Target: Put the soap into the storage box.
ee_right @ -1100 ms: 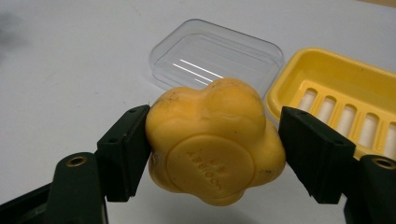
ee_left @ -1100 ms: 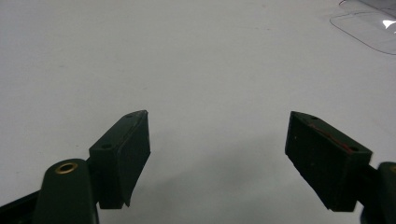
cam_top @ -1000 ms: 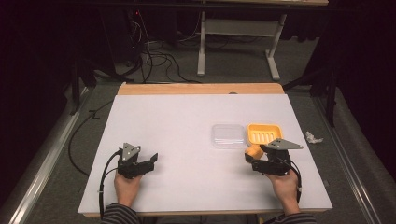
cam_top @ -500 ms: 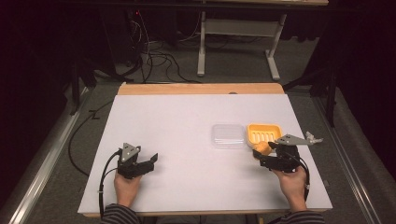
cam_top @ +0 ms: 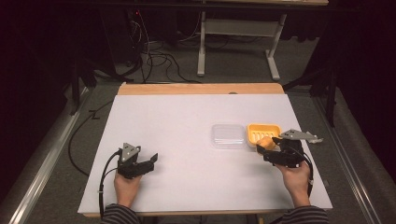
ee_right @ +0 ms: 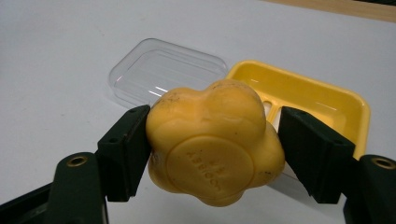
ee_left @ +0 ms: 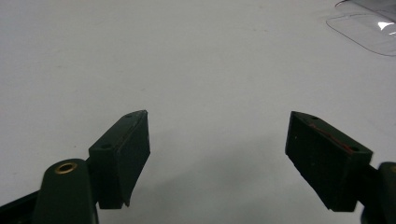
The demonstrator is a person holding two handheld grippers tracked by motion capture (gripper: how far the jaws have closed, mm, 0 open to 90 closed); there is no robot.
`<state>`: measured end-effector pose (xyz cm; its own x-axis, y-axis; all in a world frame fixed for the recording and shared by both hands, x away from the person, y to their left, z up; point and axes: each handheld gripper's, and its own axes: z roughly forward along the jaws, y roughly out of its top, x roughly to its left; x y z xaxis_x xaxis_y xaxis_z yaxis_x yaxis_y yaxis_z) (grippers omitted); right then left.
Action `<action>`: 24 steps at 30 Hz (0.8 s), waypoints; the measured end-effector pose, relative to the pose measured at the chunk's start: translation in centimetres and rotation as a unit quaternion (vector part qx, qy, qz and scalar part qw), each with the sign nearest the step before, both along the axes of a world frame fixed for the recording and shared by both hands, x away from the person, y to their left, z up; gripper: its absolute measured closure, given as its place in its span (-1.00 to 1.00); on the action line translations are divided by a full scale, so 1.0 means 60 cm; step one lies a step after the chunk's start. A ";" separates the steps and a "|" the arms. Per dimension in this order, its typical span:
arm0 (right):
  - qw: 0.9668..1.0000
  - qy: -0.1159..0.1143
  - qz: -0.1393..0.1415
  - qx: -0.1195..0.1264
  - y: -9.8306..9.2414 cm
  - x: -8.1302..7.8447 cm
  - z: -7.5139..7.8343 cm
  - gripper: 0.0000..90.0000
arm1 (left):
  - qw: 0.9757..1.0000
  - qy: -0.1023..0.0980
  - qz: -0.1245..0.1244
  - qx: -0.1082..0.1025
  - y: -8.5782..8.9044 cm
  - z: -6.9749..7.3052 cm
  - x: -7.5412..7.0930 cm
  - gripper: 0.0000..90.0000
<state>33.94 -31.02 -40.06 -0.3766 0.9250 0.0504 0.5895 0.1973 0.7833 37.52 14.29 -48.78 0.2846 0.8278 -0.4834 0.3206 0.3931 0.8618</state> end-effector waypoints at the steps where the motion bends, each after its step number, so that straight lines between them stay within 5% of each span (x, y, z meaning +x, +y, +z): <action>1: 1.000 -0.001 0.000 -0.001 -0.001 0.001 0.002 -0.37 | 1.000 -0.001 0.001 -0.002 0.000 0.000 0.000 -0.50; 24: 0.999 0.005 -0.036 -0.013 -0.033 0.033 0.011 -0.37 | 1.000 -0.001 0.002 0.001 -0.001 0.000 0.000 -0.49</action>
